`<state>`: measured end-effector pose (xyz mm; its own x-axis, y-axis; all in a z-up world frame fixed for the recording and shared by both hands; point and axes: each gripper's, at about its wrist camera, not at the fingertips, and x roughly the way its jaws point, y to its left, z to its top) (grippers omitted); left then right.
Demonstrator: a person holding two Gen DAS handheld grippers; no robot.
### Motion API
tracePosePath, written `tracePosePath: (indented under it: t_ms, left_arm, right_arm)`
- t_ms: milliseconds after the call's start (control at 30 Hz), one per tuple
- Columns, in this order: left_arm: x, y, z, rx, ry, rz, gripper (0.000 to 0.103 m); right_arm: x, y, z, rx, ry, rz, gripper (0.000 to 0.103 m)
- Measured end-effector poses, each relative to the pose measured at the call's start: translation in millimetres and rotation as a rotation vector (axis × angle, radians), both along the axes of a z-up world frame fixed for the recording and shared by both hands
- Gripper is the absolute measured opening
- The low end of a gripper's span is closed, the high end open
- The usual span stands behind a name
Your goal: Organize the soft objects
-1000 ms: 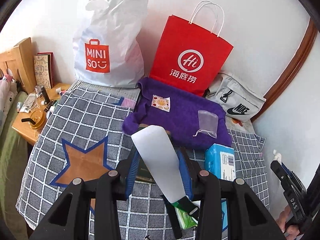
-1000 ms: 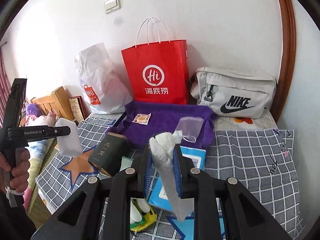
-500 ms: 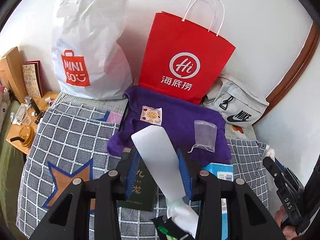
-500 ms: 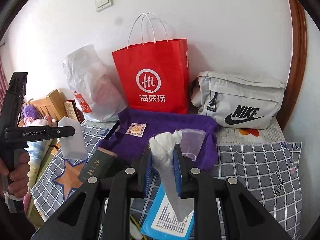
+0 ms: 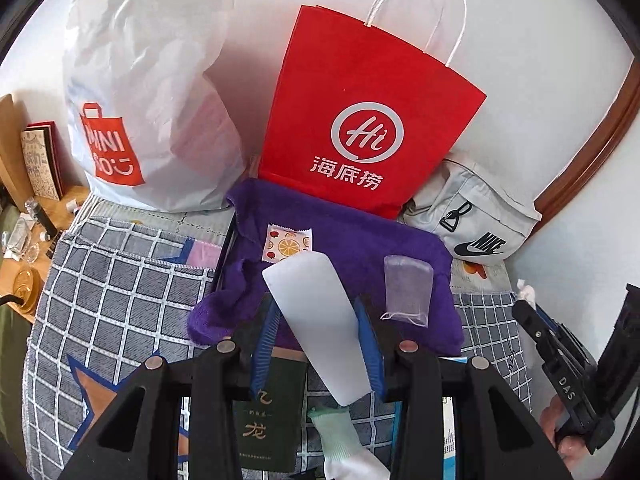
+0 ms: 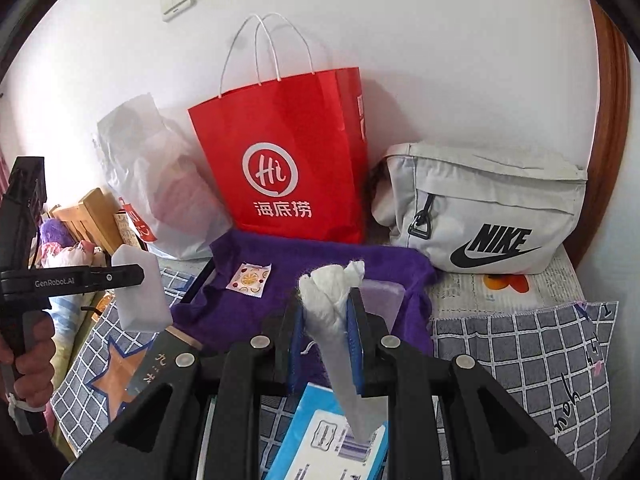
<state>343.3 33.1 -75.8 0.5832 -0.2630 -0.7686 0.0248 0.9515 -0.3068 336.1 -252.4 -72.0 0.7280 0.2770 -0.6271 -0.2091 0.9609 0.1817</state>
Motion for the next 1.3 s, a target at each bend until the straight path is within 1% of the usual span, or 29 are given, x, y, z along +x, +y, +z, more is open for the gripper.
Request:
tracePosePath:
  t_ms: [167,333,467,533,600,767,867,933,1133,1300]
  left_arm:
    - [14,6,-5,-0.018,0.009,0.009,0.037]
    - [30,13,-16,-0.044,0.031,0.008,0.037]
    - [43,16,-31,-0.079,0.069,-0.014,0.037]
    - [49,15,-36,-0.075,0.067,-0.023,0.037]
    - [55,13,-43,-0.079,0.073,-0.034,0.037]
    - [73,4,-66,-0.079,0.117,-0.069,0.037]
    - [84,2,-82,-0.106,0.156,-0.087,0.037]
    - [88,0,-88,-0.120,0.163,-0.101,0.037]
    - [101,-10,-101,-0.113,0.199,-0.136,0.038]
    - [107,-14,-113,-0.097,0.235,-0.143,0.038]
  right_arm:
    - [19,-5,-14,0.001,0.033,0.003,0.020]
    - [40,-8,-24,0.009,0.064,0.012,0.020]
    - [61,-6,-33,0.007,0.099,0.029,0.020]
    - [71,-4,-37,0.009,0.122,0.032,0.021]
    - [78,-2,-41,0.005,0.125,0.028,0.021]
    - [93,2,-56,-0.005,0.152,0.030,0.021]
    - [102,1,-68,-0.014,0.175,0.027,0.021]
    - [108,0,-78,-0.028,0.198,0.022,0.021]
    - [120,-6,-99,-0.033,0.248,0.007,0.021]
    - [128,-5,-113,-0.035,0.300,0.012,0.022]
